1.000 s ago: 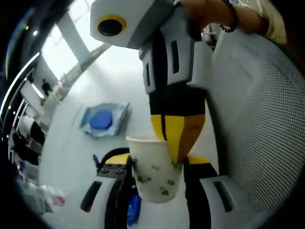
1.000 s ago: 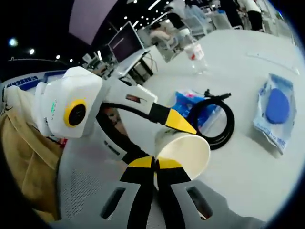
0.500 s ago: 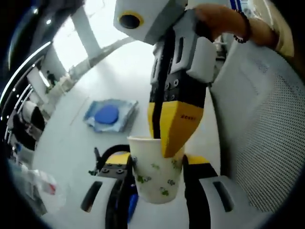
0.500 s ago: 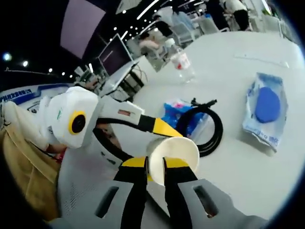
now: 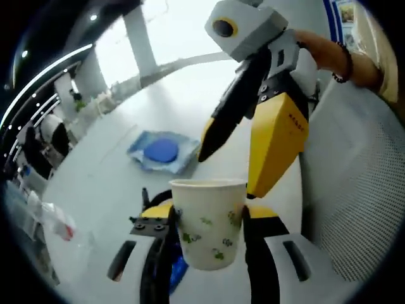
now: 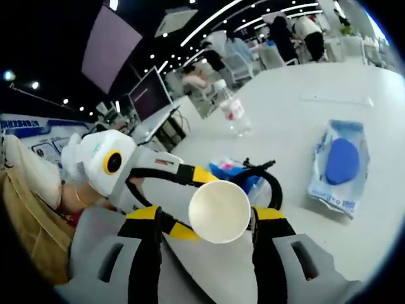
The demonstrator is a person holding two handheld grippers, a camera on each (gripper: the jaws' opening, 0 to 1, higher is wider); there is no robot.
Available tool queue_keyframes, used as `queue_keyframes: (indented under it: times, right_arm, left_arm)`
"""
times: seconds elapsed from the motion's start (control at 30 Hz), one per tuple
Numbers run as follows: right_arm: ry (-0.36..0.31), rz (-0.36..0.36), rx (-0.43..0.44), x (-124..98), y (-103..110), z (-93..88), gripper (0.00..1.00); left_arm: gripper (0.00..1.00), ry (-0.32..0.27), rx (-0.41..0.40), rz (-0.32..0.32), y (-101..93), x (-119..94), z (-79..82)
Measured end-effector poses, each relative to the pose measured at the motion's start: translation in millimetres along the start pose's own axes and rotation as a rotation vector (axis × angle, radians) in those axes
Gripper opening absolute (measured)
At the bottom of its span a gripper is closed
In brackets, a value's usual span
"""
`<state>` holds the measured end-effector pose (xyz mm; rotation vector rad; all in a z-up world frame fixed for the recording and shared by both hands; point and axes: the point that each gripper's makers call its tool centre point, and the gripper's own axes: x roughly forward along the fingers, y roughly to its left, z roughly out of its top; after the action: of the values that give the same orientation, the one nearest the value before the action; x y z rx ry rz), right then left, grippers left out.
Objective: Arrange the tabletop items into an orderly group along one side of the table until the central work area is clear of visible clutter.
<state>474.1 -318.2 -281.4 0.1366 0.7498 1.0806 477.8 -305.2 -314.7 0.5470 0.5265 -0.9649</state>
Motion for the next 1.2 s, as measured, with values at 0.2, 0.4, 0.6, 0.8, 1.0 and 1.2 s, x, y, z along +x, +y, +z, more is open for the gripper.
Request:
queue_keyframes:
  times: [0.2,0.4,0.6,0.8,1.0,1.2]
  right_arm:
    - [-0.011,-0.056,-0.008,0.5,-10.7,0.8,0.85]
    - [-0.021,-0.097,-0.038,-0.9,-17.9,2.5,1.00]
    - [-0.023,-0.113,-0.053,-2.8,-21.6,3.4,1.00]
    - [-0.033,-0.120,-0.073,-3.7,-22.4,5.9,1.00]
    - [-0.035,-0.121,-0.079,-3.6,-22.4,6.7,1.00]
    - [-0.029,-0.117,-0.079,-2.1,-21.0,5.8,1.00]
  left_arm:
    - [0.40,-0.034,-0.047,0.033,10.0,-5.4,3.8]
    - [0.40,-0.038,-0.082,0.089,23.5,-10.4,2.7]
    - [0.40,-0.070,-0.133,0.171,44.6,-20.1,4.5]
    - [0.40,-0.196,-0.194,0.217,58.4,-34.4,24.6]
    - [0.40,-0.293,-0.245,0.260,73.6,-45.9,39.5]
    - [0.40,-0.308,-0.285,0.291,86.6,-48.8,39.9]
